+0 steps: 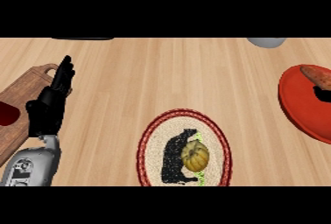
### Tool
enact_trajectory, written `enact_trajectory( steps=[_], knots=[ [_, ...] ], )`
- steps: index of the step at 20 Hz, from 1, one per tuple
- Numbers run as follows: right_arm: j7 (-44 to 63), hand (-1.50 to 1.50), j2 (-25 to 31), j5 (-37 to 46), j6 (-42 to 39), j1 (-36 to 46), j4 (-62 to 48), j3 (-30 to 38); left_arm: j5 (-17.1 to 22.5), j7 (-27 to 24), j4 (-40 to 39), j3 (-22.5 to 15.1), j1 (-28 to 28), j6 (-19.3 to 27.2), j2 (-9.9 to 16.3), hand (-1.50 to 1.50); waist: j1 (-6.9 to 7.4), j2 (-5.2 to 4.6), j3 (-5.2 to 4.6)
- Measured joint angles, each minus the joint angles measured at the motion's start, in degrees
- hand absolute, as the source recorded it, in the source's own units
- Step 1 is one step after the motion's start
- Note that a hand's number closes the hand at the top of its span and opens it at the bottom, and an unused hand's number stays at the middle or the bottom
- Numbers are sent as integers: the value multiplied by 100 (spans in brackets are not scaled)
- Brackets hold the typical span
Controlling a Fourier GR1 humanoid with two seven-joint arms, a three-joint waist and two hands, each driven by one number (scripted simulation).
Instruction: Pick the sweet potato from the placemat and place it in the bowl
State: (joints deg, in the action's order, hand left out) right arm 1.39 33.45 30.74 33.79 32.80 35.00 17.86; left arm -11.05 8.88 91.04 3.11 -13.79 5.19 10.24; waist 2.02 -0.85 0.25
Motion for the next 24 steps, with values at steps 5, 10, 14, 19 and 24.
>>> enact_trajectory(
  steps=[5,10,14,19,24],
  knots=[
    [-1170,-150,0,-681,-464,199,-681,532,-21,61,31,-18,-54,4,-16,0,19,-13,8],
    [-2161,-150,100,-1208,-685,432,-1125,1048,24,46,-35,58,-102,-43,31,0,9,-8,4],
    [-2737,-150,298,-1611,-927,417,-1403,1452,37,27,32,121,12,-70,82,0,-27,13,-1],
    [-3173,-150,475,-2075,-1504,195,-1541,1776,4,96,-16,153,-87,-54,79,0,-112,45,-12],
    [-3338,-150,735,-2590,-2440,-376,-1215,2028,-5,94,32,211,10,-70,115,0,-221,87,-22]
  ],
)
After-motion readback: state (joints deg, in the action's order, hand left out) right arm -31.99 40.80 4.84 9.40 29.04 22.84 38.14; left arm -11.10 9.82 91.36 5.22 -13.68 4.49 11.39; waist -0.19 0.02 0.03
